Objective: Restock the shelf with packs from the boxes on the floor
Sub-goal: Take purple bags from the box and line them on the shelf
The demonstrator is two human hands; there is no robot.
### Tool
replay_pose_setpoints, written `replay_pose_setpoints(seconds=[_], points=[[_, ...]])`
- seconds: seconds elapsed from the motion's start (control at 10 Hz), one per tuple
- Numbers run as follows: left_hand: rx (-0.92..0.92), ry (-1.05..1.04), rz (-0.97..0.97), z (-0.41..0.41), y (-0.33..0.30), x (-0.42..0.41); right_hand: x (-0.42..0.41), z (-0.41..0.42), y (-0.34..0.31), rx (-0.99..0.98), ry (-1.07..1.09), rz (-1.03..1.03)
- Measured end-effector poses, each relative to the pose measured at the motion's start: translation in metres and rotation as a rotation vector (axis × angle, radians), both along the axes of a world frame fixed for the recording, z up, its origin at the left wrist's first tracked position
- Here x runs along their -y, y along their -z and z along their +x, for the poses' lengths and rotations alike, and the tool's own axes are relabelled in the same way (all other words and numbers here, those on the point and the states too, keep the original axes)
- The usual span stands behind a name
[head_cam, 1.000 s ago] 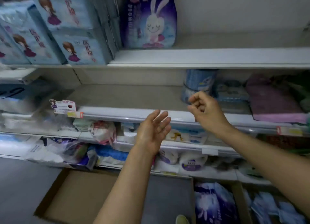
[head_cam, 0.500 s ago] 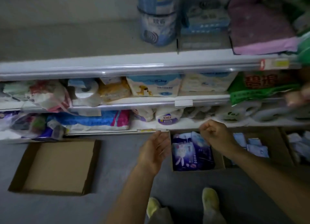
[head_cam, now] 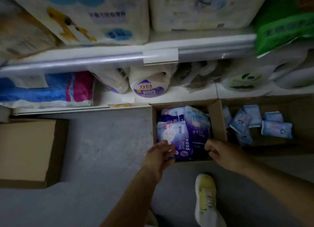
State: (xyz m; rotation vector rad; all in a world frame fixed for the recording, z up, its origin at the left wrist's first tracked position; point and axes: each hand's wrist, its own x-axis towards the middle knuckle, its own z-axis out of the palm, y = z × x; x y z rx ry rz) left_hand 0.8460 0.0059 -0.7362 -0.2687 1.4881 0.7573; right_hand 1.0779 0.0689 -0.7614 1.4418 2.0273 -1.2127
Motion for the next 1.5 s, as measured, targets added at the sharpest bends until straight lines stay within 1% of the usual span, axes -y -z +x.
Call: replay_pose_setpoints(seconds=[0.1, 0.2, 0.3, 0.4, 0.5, 0.6, 0.7, 0.8, 0.9, 1.0, 1.1, 1.2, 1.3, 1.4, 1.5], points=[[-0.096, 0.115, -0.034, 0.009, 0.054, -0.013, -0.013, 0.004, 0.043, 0.042, -0.123, 0.041], [-0.175, 0.260, -0.015, 0.012, 0.103, -0.030, -0.030, -0.006, 0.083, 0.108, -0.316, 0.128], [-0.310, 0.611, 0.129, 0.015, 0.145, -0.046, -0.054, -0.027, 0.111, 0.270, -0.649, 0.331], [-0.460, 0.826, 0.246, 0.017, 0.180, -0.064, -0.076, -0.050, 0.131, 0.330, -0.839, 0.426], [-0.624, 1.095, 0.345, 0.013, 0.218, -0.082, -0.091, -0.065, 0.159, 0.405, -1.034, 0.499], [-0.755, 1.535, 0.347, 0.007, 0.246, -0.091, -0.101, -0.063, 0.184, 0.488, -1.193, 0.517], [-0.852, 1.879, 0.390, 0.011, 0.261, -0.093, -0.105, -0.054, 0.199, 0.532, -1.218, 0.562], [-0.939, 1.988, 0.399, 0.020, 0.265, -0.095, -0.105, -0.038, 0.206, 0.451, -1.239, 0.672], [-1.082, 2.081, 0.374, 0.023, 0.259, -0.097, -0.108, -0.024, 0.214, 0.303, -1.241, 0.899], [-1.108, 2.117, 0.348, 0.022, 0.249, -0.099, -0.109, -0.009, 0.218, 0.189, -1.254, 0.910], [-1.107, 2.111, 0.328, 0.019, 0.234, -0.102, -0.105, 0.003, 0.197, 0.101, -1.219, 0.854], [-1.156, 2.091, 0.301, 0.012, 0.212, -0.099, -0.113, 0.018, 0.170, -0.066, -0.997, 0.598], [-1.168, 2.000, 0.310, 0.006, 0.181, -0.089, -0.114, 0.021, 0.127, -0.095, -0.964, 0.608], [-1.171, 1.797, 0.355, -0.003, 0.145, -0.082, -0.116, 0.025, 0.101, -0.064, -1.040, 0.688], [-1.088, 1.647, 0.342, -0.014, 0.104, -0.069, -0.122, 0.026, 0.052, -0.080, -0.899, 0.689]])
